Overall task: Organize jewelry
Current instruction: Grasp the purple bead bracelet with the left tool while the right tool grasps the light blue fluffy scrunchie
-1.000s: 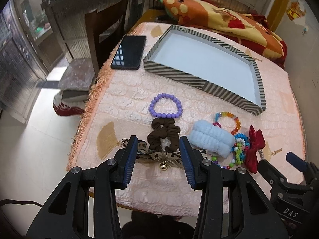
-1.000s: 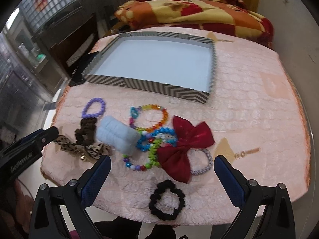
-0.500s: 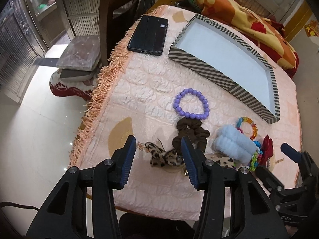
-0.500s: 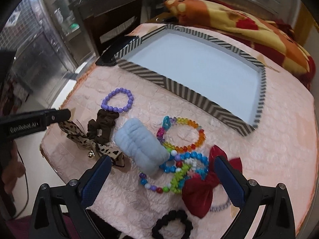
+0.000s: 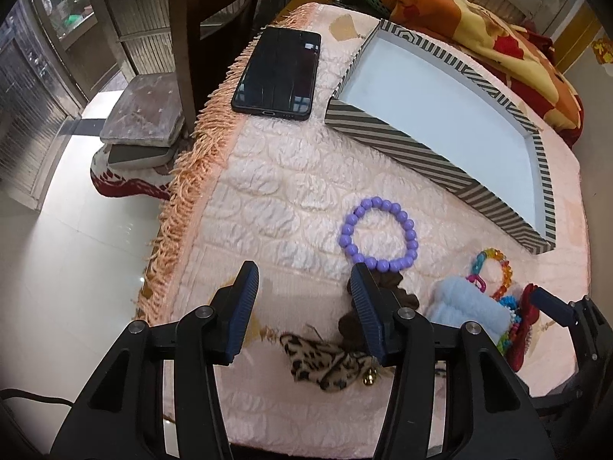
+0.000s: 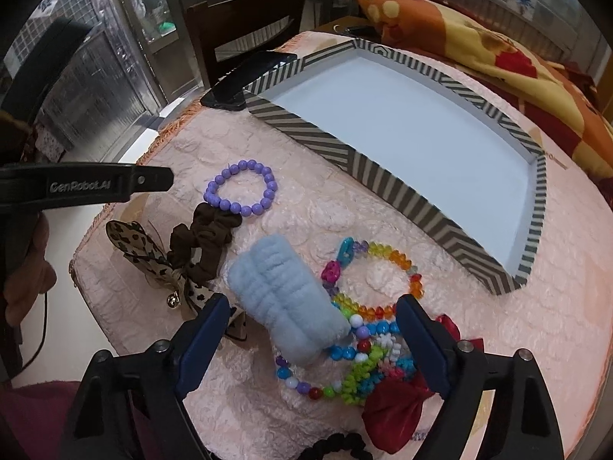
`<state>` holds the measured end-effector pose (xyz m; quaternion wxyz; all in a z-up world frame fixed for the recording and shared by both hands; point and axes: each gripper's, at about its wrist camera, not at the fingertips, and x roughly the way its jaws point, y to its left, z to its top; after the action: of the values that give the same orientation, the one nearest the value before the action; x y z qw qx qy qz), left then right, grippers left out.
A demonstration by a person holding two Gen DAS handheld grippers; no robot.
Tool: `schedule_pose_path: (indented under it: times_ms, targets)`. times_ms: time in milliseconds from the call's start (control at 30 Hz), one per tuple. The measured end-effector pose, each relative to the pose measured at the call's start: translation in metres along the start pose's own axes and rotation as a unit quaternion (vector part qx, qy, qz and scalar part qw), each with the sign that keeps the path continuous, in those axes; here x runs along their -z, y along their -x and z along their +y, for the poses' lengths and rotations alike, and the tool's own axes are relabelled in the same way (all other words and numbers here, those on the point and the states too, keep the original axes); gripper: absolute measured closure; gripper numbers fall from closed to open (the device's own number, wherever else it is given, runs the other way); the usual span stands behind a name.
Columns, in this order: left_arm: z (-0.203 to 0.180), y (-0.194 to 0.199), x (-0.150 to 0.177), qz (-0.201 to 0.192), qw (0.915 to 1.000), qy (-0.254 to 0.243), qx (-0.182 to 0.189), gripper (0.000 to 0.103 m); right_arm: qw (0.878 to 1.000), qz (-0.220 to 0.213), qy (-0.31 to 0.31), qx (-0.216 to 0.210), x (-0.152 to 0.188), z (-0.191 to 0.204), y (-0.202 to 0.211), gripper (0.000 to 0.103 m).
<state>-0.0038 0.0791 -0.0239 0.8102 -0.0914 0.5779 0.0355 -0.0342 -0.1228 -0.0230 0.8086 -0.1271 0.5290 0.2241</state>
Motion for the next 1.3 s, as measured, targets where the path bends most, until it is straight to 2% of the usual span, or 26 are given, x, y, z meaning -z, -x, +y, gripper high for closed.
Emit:
schedule_pose_path:
  times_ms: [100,233,400,467,600,733,833,867,1100,1200,1233,1267,1300]
  targets:
    - [-0.001,-0.006,-0.005,0.003,1.0,-0.007,-0.003,0.053,1.0,0.006,0.003,-0.003,-0.002,0.001,-0.005,0.029]
    - [-0.002,-0.016,-0.012,0.009,0.9998,-0.015,-0.003,0.053,1.0,0.017,-0.011,-0.014,-0.002,-0.004,-0.014,0.05]
    - [-0.004,-0.029,-0.023,0.018,0.9993,-0.032,0.011,0.053,0.997,0.014,-0.056,-0.049,0.0,-0.017,-0.017,0.067]
    - [-0.007,-0.033,-0.027,0.02,0.9986,-0.043,0.021,0.048,0.995,0.004,-0.078,-0.065,-0.001,-0.024,-0.012,0.078]
    - [-0.014,-0.041,-0.032,0.026,0.997,-0.062,0.038,0.046,0.991,-0.018,-0.11,-0.073,-0.001,-0.038,-0.002,0.081]
    - [-0.024,-0.05,-0.038,0.03,0.9955,-0.084,0.032,0.046,0.994,-0.028,-0.079,-0.075,-0.001,-0.028,0.006,0.079]
    - [-0.026,-0.06,-0.042,0.042,0.9945,-0.091,0.031,0.046,0.995,-0.031,-0.051,-0.074,-0.001,-0.019,0.014,0.05]
    - [-0.027,-0.062,-0.042,0.044,0.9943,-0.092,0.03,0.046,0.996,-0.029,-0.042,-0.072,-0.001,-0.017,0.014,0.05]
    - [-0.041,-0.069,-0.041,0.037,0.9912,-0.127,0.012,0.046,0.998,0.022,0.004,-0.053,0.011,-0.009,-0.007,0.05]
    - [-0.047,-0.071,-0.041,0.03,0.9894,-0.142,0.006,0.046,0.998,0.023,0.013,-0.048,0.011,-0.007,-0.016,0.05]
    - [-0.049,-0.072,-0.041,0.027,0.9887,-0.148,0.003,0.046,0.998,0.025,0.012,-0.049,0.01,-0.006,-0.019,0.054]
    - [-0.049,-0.071,-0.04,0.025,0.9883,-0.15,0.003,0.049,0.998,0.028,0.005,-0.052,0.01,-0.007,-0.022,0.064]
    - [-0.05,-0.071,-0.041,0.019,0.9879,-0.154,0.003,0.054,0.998,0.029,-0.003,-0.056,0.01,-0.007,-0.023,0.067]
